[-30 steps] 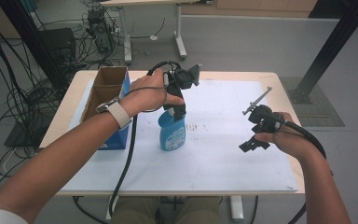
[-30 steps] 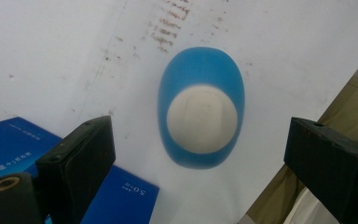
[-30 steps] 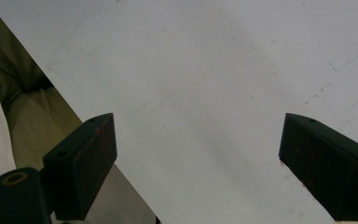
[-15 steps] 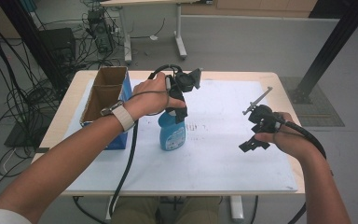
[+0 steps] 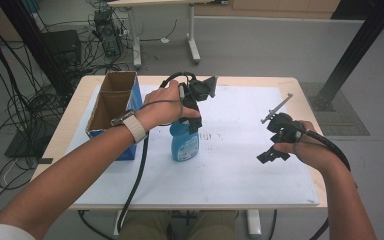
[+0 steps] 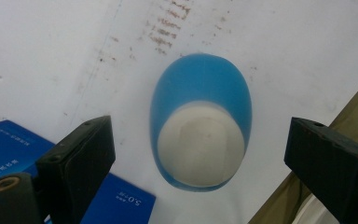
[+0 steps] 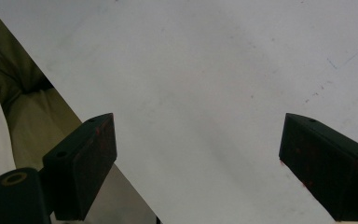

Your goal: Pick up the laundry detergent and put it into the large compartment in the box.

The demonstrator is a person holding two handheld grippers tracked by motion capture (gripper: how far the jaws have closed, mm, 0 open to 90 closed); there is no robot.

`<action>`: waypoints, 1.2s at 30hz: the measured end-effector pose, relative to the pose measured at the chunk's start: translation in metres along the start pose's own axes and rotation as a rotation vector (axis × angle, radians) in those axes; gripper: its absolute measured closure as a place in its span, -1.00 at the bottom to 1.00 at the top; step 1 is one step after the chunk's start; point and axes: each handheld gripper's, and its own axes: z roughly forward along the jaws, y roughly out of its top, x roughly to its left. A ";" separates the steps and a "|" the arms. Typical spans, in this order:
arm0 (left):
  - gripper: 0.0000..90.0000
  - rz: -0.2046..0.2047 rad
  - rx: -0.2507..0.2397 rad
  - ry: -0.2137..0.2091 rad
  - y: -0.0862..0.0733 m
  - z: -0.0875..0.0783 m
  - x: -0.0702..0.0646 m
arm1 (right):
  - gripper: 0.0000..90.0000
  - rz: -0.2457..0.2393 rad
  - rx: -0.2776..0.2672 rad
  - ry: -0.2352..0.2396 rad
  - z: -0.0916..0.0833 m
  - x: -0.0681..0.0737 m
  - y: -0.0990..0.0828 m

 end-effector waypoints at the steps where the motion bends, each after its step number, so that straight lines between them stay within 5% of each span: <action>1: -0.80 0.006 0.003 0.000 0.001 0.000 0.000 | -0.75 0.001 -0.001 0.001 0.000 0.000 0.000; 36: -0.80 -0.014 -0.005 -0.004 -0.002 0.001 0.001 | -0.75 0.004 0.001 -0.002 -0.002 0.000 -0.002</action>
